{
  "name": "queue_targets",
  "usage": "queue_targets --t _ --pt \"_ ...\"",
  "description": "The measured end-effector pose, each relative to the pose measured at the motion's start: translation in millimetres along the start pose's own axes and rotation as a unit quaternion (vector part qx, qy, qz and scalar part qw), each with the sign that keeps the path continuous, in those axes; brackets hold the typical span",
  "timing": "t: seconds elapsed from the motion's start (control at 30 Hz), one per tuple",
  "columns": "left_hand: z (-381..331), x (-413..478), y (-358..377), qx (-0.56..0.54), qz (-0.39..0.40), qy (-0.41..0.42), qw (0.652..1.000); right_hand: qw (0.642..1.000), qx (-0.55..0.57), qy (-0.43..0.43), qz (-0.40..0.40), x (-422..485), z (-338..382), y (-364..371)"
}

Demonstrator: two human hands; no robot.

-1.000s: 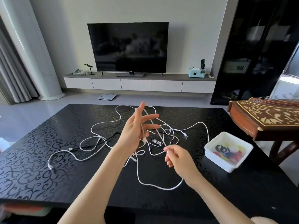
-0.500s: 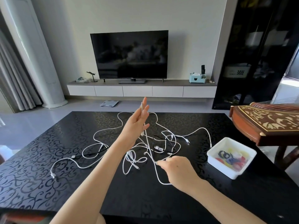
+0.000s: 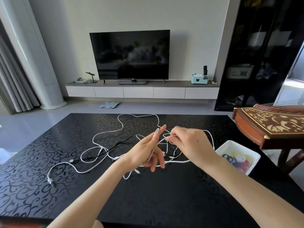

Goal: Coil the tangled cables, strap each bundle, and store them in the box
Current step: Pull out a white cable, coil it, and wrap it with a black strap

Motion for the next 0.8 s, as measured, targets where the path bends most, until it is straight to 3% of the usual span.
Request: queue_targets --t 0.13,0.3,0.4,0.47,0.6,0.67,0.8 --pt "5 -1 3 -0.072 0.005 0.04 0.997 0.997 0.068 0.034 0.011 13 -13 -14" --pt "5 -8 15 -0.154 0.112 -0.002 0.982 0.991 0.113 -0.011 0.077 29 -18 -10" --pt "-4 -14 24 -0.262 0.2 0.013 0.944 0.978 0.195 0.023 0.074 34 -30 -4" --pt "-18 -18 24 -0.345 0.246 0.067 0.903 0.958 0.27 0.083 0.056 29 -41 8" --pt "-45 -26 17 -0.448 0.294 0.164 0.828 0.881 0.432 0.19 0.037 0 -48 49" --pt "-50 -26 16 -0.45 0.279 0.186 0.828 0.831 0.514 0.211 0.023 -14 -38 68" --pt "-47 -22 12 -0.485 0.236 0.2 0.818 0.677 0.698 0.231 0.019 -25 -12 91"
Point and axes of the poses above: each hand's wrist, its own x-axis towards the middle knuckle, its own y-axis out of the palm, z = x × y, the point moved 6 cm from there along x, towards the middle knuckle, and after that the axes turned 11 degrees about z, right-handed, at the moved point
